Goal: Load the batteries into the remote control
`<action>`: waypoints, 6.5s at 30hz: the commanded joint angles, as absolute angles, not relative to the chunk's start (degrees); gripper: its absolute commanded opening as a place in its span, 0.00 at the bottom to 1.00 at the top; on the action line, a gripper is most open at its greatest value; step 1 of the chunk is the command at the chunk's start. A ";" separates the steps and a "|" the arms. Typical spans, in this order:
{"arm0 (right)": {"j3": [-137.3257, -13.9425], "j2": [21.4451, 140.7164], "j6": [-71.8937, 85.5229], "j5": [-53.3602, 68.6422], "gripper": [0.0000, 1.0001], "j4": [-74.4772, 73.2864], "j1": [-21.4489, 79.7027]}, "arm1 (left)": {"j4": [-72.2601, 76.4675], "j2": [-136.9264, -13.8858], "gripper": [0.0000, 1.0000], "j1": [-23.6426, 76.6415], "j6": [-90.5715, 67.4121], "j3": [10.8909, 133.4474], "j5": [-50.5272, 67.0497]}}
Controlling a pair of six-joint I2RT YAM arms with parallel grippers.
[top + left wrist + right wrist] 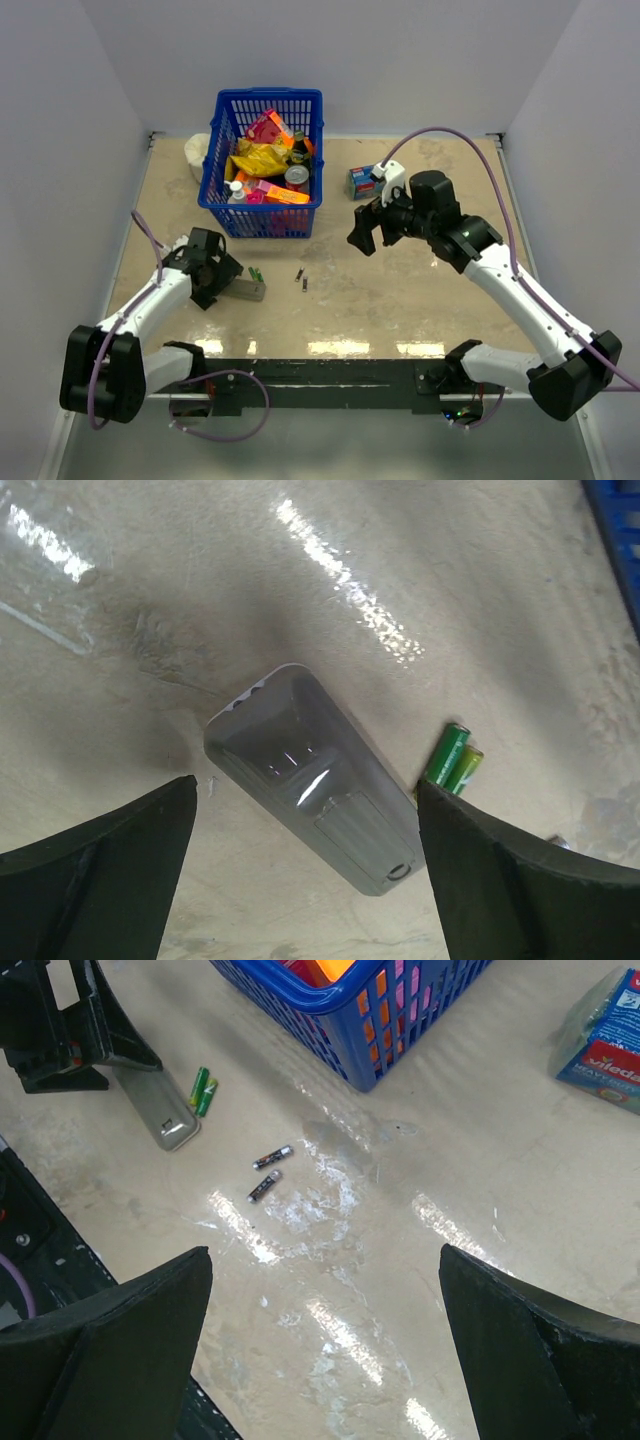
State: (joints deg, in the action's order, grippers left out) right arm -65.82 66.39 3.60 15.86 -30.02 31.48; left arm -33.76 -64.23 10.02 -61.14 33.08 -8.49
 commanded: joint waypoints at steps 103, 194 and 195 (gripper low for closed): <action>-46.59 57.39 20.73 16.54 0.98 -0.82 50.35 | -45.00 -56.26 0.17 25.93 -80.06 45.61 -7.48; -94.92 73.74 -26.98 19.78 0.00 -56.34 62.23 | -42.71 -54.31 0.23 39.90 27.86 65.57 44.03; -94.75 73.74 -26.98 19.25 0.00 -55.99 62.31 | -42.89 -54.40 0.16 39.90 27.86 65.48 44.03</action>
